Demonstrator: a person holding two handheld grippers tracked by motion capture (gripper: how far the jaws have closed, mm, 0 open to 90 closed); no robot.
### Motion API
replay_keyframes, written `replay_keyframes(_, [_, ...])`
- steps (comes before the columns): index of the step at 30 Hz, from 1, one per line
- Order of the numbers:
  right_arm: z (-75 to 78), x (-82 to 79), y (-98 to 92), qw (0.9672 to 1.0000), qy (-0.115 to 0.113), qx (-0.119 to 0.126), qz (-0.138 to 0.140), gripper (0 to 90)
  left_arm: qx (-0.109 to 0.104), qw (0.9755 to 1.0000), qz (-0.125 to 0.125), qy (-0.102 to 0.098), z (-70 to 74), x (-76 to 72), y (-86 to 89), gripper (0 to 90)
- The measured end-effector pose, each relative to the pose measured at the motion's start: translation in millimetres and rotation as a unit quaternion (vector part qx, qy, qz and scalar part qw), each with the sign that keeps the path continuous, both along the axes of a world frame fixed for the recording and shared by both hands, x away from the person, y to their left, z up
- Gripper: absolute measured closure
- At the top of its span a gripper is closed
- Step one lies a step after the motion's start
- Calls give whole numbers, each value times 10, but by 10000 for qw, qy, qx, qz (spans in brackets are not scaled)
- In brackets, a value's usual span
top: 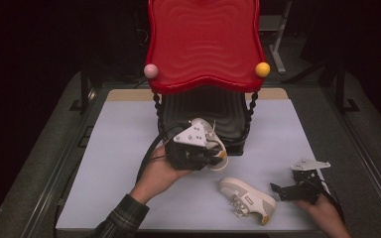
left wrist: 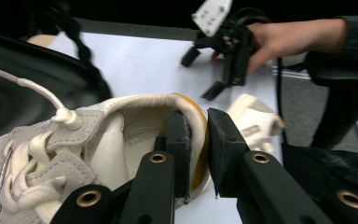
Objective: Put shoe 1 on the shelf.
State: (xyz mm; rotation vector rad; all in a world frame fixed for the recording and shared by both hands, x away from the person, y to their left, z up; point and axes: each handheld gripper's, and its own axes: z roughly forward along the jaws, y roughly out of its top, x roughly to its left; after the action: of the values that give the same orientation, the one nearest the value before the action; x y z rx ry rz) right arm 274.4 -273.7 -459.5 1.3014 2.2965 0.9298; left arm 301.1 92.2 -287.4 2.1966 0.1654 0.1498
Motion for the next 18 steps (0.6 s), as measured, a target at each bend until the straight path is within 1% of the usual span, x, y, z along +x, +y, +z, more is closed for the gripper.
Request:
replay_keyframes(1, [0,0,0,10000,-1,0,-1,0,39,10000,15,-69,29,95,0,792])
replay_keyframes(2, [0,1,-1,10000,-10,-4,4,0,53,9999,25,-108,39,142,0,792])
replay_keyframes(3, [0,1,-1,10000,-10,-4,4,0,53,9999,25,-108,39,142,0,792])
replay_keyframes(4, [0,0,0,10000,-1,2,-2,0,73,9999,40,-139,50,189,3,792])
replay_keyframes(5, [0,0,0,10000,0,1,-1,0,119,9997,54,-225,65,277,5,792])
replay_keyframes(6, [0,0,0,10000,0,1,-1,0,119,9997,54,-225,65,277,5,792])
replay_keyframes(7, [1,-1,0,10000,4,3,-4,0,123,9995,24,-303,65,315,6,792])
replay_keyframes(8, [0,0,0,10000,-2,0,2,0,159,9990,-14,-422,65,388,8,792])
replay_keyframes(9, [0,0,0,10000,-2,0,2,0,159,9990,-14,-422,65,388,8,791])
replay_keyframes(10, [1,-1,0,10000,7,3,-3,0,198,9987,8,-468,68,458,9,791])
replay_keyframes(11, [1,-1,0,10000,7,3,-3,0,198,9987,8,-468,68,458,9,791])
replay_keyframes(12, [1,-1,0,10000,1,0,-5,0,237,9983,40,-533,72,524,10,791])
replay_keyframes(13, [1,-1,0,10000,0,0,-5,0,237,9983,40,-533,72,524,10,791])
replay_keyframes(17, [1,-1,0,10000,0,0,-5,0,287,9978,115,-585,36,627,12,791])
replay_keyframes(18, [1,-1,0,10000,0,-1,-4,0,394,9972,137,-620,5,664,13,791])
